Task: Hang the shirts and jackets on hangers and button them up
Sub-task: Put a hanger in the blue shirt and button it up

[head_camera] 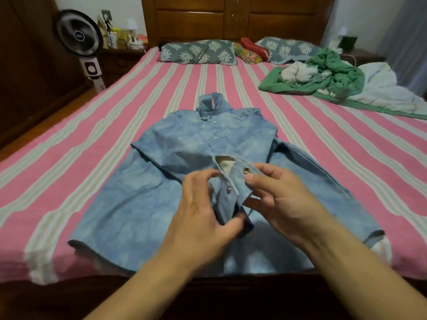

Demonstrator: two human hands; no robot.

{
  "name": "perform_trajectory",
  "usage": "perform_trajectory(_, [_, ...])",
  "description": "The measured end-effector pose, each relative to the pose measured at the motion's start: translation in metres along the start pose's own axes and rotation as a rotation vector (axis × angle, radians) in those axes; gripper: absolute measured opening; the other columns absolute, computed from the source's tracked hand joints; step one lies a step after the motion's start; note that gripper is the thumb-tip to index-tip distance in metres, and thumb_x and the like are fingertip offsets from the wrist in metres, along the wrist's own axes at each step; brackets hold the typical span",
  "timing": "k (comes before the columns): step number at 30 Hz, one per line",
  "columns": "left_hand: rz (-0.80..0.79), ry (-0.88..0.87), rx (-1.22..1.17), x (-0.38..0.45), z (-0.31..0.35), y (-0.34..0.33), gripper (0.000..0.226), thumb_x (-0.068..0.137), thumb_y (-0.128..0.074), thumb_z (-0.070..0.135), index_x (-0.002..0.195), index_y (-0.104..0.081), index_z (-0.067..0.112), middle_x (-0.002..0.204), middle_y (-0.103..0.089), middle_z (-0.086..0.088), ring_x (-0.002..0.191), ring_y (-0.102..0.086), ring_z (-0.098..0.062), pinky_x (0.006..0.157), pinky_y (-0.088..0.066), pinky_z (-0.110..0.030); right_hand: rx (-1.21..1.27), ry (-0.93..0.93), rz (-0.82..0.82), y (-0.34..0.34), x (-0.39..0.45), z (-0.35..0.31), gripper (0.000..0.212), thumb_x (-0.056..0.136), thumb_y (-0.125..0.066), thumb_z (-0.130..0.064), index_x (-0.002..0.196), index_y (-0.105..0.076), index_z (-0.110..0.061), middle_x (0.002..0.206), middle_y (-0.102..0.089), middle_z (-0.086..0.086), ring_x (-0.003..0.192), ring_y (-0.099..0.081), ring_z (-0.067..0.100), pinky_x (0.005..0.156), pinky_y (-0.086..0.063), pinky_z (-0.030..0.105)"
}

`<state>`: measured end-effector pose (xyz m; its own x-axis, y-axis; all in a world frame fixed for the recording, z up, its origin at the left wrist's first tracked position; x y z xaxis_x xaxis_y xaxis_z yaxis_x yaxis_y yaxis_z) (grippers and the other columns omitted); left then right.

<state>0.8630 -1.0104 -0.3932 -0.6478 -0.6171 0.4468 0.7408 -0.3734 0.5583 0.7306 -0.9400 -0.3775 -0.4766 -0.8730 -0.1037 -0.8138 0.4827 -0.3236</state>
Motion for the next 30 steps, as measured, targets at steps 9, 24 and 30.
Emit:
perform_trajectory(9, [0.136,-0.251,0.514,-0.005,0.037,0.059,0.017,0.076,-0.053,0.006,0.071,-0.067,0.015,0.083,-0.052,-0.001,0.068,-0.056,-0.026,0.055,-0.046,-0.040,-0.532,0.112,0.551,0.044,0.004,-0.005,0.020,0.082,-0.061,0.002,0.088,-0.074,-0.011,0.070,-0.068,0.003,0.057,-0.060,0.009,0.053,-0.049,0.021])
perform_trajectory(24, [-0.039,-0.324,0.373,-0.067,-0.011,0.019,0.016,0.097,-0.064,0.018,0.082,-0.067,0.017,0.083,-0.054,0.003,0.076,-0.051,-0.022,0.063,-0.039,-0.039,-1.199,0.237,0.021,0.001,-0.025,0.031,0.004,0.083,-0.079,-0.024,0.083,-0.079,-0.028,0.083,-0.075,-0.012,0.083,-0.067,0.004,0.083,-0.051,0.029])
perform_trajectory(30, [0.025,-0.451,0.474,-0.067,0.001,0.024,0.019,0.099,-0.061,0.012,0.082,-0.069,0.012,0.084,-0.059,-0.004,0.076,-0.054,-0.026,0.067,-0.038,-0.037,-1.162,0.404,-0.110,-0.029,-0.028,0.035,0.007,0.079,-0.073,-0.034,0.082,-0.075,-0.029,0.080,-0.069,-0.013,0.083,-0.061,0.004,0.077,-0.045,0.020])
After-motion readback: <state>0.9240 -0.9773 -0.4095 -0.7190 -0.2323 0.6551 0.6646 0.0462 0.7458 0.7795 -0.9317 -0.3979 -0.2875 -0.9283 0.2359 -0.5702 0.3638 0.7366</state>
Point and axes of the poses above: each hand's wrist, its own x-axis towards the middle knuckle, its own y-axis out of the back of the hand, z = x × y, the point moved 6 cm from there along x, towards the middle knuckle
